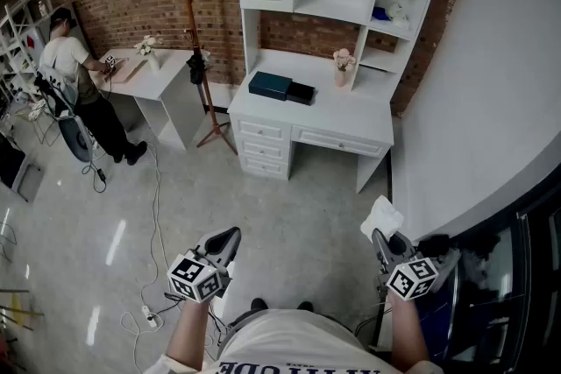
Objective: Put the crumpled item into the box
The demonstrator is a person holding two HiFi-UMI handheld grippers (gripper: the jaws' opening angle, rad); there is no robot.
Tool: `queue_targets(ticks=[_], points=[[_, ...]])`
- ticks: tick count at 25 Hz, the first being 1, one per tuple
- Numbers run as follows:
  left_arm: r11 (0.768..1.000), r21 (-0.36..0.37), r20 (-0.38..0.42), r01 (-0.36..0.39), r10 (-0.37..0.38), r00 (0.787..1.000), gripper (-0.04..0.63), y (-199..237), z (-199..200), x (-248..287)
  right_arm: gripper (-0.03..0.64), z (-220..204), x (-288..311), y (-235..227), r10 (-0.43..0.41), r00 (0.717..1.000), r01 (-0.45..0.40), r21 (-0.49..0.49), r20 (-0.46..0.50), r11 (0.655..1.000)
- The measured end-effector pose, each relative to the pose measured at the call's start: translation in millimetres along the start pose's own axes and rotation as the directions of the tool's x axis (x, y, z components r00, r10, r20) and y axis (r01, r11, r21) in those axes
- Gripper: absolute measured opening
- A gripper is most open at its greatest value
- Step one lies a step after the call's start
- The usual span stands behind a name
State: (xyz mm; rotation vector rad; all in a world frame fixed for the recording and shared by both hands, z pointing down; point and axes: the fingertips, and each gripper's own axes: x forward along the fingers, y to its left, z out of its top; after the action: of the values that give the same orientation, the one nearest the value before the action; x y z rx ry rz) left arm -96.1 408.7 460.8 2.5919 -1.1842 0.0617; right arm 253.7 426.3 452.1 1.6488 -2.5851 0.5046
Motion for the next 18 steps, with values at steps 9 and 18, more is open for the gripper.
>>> queue_targets(ticks=[9, 18], points=[[1.0, -0.006, 0.001, 0.003, -0.003, 1.0, 0.026, 8, 1, -1, 0.078, 3, 6, 6, -0.002, 1.0, 0.002, 0.008, 0.002, 1.0], [1.0, -0.011, 0.001, 0.011, -0.011, 1.0, 0.026, 11, 0, -5, 0.079, 5, 6, 12, -0.007, 1.0, 0.006, 0.006, 0.004, 1.0]])
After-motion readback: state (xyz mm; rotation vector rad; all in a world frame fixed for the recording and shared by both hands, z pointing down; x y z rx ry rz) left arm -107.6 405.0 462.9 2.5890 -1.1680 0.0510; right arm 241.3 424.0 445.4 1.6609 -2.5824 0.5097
